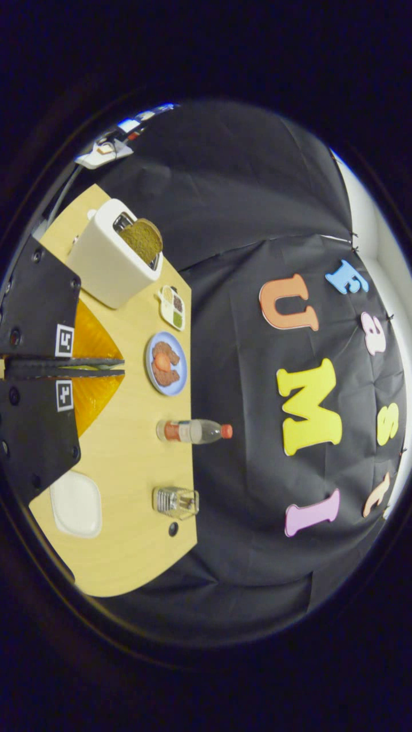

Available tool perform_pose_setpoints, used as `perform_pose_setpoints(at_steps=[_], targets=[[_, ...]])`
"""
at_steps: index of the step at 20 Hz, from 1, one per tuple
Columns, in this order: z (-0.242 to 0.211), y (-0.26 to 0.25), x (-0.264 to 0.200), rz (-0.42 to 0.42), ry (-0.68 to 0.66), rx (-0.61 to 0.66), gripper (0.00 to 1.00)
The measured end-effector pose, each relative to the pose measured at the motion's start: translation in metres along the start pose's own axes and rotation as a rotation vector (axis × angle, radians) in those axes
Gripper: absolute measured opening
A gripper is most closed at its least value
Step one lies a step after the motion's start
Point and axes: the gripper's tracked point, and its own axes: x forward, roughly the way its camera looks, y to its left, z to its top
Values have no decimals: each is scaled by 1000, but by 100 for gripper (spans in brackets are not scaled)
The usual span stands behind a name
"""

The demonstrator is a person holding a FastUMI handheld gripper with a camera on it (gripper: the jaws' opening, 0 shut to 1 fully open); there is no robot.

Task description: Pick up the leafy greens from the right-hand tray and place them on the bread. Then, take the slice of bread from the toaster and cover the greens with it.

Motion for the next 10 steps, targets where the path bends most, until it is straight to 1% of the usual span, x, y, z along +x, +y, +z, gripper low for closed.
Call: perform_pose_setpoints(at_steps=[3,6,10], targets=[[-21,36,18,35,46,42,0],[-38,52,33,48,76,98,0],[-55,29,62,-3,108,126,0]])
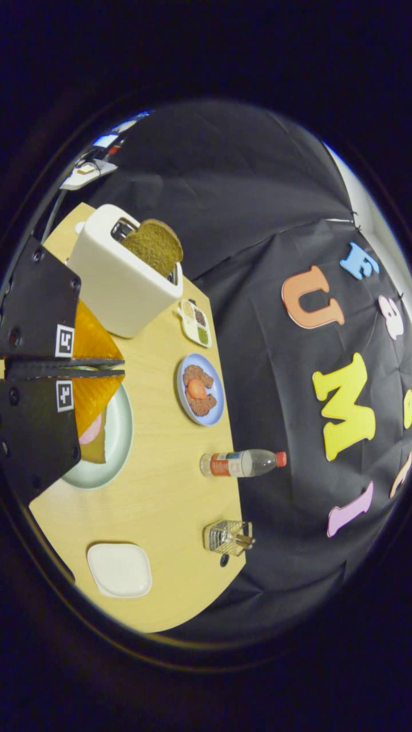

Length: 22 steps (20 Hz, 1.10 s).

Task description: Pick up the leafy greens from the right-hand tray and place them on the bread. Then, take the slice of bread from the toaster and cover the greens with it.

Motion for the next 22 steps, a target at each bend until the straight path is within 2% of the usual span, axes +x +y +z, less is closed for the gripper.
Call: perform_pose_setpoints(at_steps=[3,7,16,19,20,22], targets=[[-8,-20,13,-31,29,-16,0],[-5,-43,21,-65,7,-131,0],[-11,-59,52,-40,27,-239,1],[-6,-61,53,-44,12,-261,12],[-2,-59,50,-43,3,-273,21],[16,-55,37,-56,-60,-291,62]])
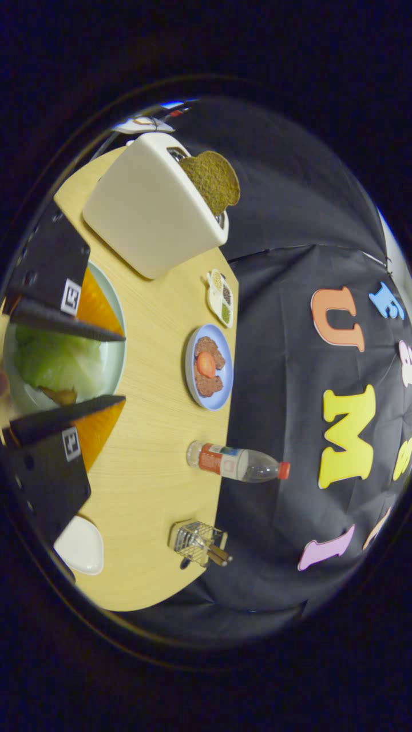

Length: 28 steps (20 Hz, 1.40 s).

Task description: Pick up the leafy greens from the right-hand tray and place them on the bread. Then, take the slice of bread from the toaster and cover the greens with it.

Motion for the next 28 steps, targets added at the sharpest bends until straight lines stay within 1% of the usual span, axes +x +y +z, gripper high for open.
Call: perform_pose_setpoints(at_steps=[1,3,5,6,9,12,14,18,20,23,26,27,28], targets=[[11,2,-9,-2,-35,-4,83],[33,8,-28,-10,-85,-25,90],[57,14,-49,-36,-124,-41,98],[70,23,-61,-29,-146,-35,99],[107,48,-90,-48,-202,-4,97],[124,97,-101,-22,-191,62,96],[129,136,-99,6,-182,86,96],[127,214,-89,50,-162,102,96],[122,236,-76,30,-157,91,96],[104,252,-50,-13,-106,115,96],[96,250,-28,-67,-75,121,96],[93,251,-19,-75,-64,125,92],[89,252,-11,-83,-50,133,82]])
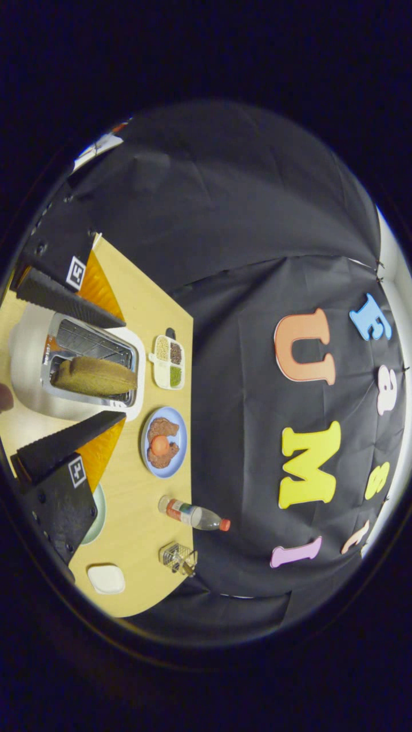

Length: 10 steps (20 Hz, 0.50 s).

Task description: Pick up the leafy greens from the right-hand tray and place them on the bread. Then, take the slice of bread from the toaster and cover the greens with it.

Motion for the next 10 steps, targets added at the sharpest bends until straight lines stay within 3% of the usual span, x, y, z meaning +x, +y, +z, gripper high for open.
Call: perform_pose_setpoints(at_steps=[4,6,7,10], targets=[[-12,5,16,-23,58,4,45],[-11,-11,14,-104,61,-7,26],[-10,-9,16,-100,64,-9,17],[-3,-8,12,-70,73,-11,12]])
